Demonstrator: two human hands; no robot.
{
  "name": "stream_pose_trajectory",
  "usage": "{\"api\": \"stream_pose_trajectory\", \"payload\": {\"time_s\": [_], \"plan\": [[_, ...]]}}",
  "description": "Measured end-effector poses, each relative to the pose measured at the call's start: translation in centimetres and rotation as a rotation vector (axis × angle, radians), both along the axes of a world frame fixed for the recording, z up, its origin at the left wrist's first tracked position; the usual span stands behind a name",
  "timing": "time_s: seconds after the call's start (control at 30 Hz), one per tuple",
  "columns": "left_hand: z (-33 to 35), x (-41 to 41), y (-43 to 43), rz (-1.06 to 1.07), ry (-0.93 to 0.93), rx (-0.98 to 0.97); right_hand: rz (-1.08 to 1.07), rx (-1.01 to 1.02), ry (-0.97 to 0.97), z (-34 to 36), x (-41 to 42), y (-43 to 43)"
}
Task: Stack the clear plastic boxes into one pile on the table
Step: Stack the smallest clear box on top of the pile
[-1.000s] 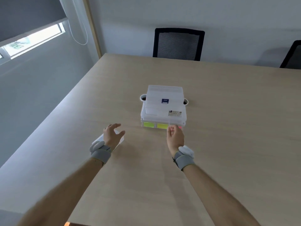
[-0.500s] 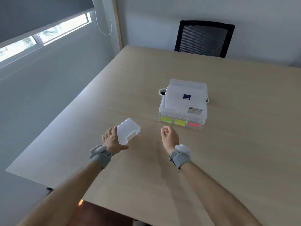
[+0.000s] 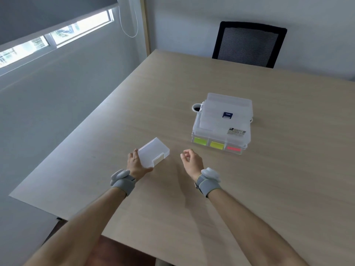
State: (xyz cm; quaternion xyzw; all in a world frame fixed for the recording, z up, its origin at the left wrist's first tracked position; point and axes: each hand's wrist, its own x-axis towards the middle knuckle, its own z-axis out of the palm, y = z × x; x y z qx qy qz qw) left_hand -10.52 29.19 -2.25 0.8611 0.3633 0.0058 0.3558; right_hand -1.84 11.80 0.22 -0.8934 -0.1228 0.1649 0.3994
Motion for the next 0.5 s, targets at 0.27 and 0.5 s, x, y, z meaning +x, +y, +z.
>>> {"api": "stream_pose_trajectory", "payload": {"time_s": [0.27, 0.5], "plan": [[1.3, -0.4, -0.3, 0.030, -0.171, -0.040, 0.043, 0.045, 0.052, 1.2, 0.2, 0.8], [2.6, 0.0, -1.1, 0.012, -0.280, -0.079, 0.067, 0.081, 0.063, 3.9, 1.4, 1.4]]}}
